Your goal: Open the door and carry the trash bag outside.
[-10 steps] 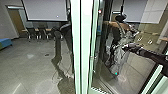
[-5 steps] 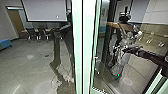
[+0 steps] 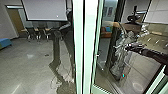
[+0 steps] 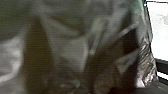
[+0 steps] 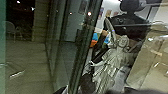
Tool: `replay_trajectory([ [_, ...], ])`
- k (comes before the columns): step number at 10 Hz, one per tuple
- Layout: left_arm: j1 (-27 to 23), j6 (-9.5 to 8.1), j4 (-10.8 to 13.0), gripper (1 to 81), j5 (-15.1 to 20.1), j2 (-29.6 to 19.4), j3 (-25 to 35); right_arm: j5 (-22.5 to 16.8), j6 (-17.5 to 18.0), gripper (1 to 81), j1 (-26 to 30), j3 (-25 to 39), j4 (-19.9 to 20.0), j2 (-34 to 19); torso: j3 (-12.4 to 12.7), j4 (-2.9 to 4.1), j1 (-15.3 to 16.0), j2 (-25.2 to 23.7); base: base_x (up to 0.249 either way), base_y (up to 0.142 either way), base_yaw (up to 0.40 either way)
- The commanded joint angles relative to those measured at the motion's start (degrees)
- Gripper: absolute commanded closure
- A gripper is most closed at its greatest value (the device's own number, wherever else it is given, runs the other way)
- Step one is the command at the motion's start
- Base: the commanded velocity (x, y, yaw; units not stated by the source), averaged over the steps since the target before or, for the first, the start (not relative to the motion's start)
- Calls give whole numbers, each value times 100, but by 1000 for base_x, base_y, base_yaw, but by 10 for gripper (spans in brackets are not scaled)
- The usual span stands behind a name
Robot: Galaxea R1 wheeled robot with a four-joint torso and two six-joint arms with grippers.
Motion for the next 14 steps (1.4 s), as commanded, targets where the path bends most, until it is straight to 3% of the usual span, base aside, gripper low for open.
replay_trajectory([
  [1, -269, 44, -67, 811, 477, -18, 17, -158, -10, 10, 1096, -49, -106, -294, 0, 0, 0, 0, 0, 0, 0],
  [8, -225, 61, -58, 811, 495, -9, 17, -43, -1, 10, 955, 170, 105, -1549, 0, 0, 5, 2, 0, 0, 0],
  [14, -172, 70, -49, 811, 495, 8, 26, -26, -1, 10, 920, 407, 201, -2122, 0, 0, 5, 2, 0, 0, 0],
])
